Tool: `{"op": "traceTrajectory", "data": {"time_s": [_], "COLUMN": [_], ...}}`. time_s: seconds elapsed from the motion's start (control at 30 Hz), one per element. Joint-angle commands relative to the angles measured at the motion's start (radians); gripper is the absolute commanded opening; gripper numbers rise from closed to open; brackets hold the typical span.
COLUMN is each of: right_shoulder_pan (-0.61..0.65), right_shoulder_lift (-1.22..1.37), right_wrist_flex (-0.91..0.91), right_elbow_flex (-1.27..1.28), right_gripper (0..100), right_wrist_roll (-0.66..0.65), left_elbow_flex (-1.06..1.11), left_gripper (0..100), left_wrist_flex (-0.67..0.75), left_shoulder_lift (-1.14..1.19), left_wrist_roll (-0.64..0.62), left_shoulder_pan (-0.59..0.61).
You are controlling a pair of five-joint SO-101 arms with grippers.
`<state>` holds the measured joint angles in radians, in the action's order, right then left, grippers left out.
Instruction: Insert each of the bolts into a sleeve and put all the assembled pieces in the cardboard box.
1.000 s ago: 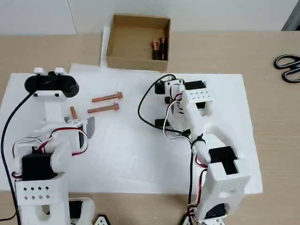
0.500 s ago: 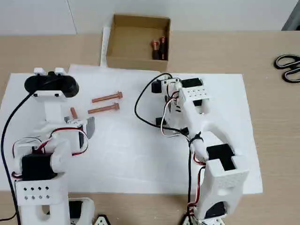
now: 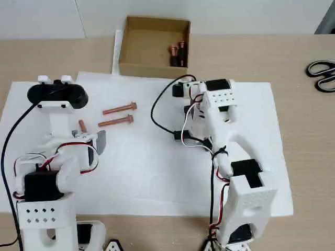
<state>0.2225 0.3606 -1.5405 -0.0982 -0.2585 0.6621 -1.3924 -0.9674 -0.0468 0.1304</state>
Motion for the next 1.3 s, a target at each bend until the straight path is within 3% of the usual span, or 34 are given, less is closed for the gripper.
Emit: {"op": "traceTrajectory", "data": {"time_s": [0.0, 0.7, 0.8, 0.87, 1.03, 1.27], "right_shoulder_pan": [-0.005, -0.007, -0.007, -0.007, -0.012, -0.012], "right_shoulder_lift": [-0.004, 0.128, 0.128, 0.127, 0.087, -0.165], "right_wrist_flex": [-0.007, 0.117, 0.114, 0.108, 0.042, -0.097], "right_elbow_flex": [-0.041, 0.008, 0.011, 0.008, -0.028, -0.126], "right_gripper": [13.9, 13.5, 7.7, 0.8, 0.6, 0.6], "right_wrist_roll": [0.003, 0.012, 0.012, 0.012, 0.005, 0.006], "left_elbow_flex": [-0.033, -0.033, -0.033, -0.035, -0.038, -0.039], "left_gripper": [21, 21, 21, 21, 21, 21], "left_wrist_flex": [-0.005, 0.0, 0.002, 0.002, 0.002, 0.002], "left_shoulder_lift": [-0.015, -0.015, -0.015, -0.015, -0.015, -0.008], "left_wrist_roll": [0.006, 0.006, 0.006, 0.006, 0.006, 0.006], "left_shoulder_pan": [0.0, 0.0, 0.0, 0.0, 0.0, 0.005]}}
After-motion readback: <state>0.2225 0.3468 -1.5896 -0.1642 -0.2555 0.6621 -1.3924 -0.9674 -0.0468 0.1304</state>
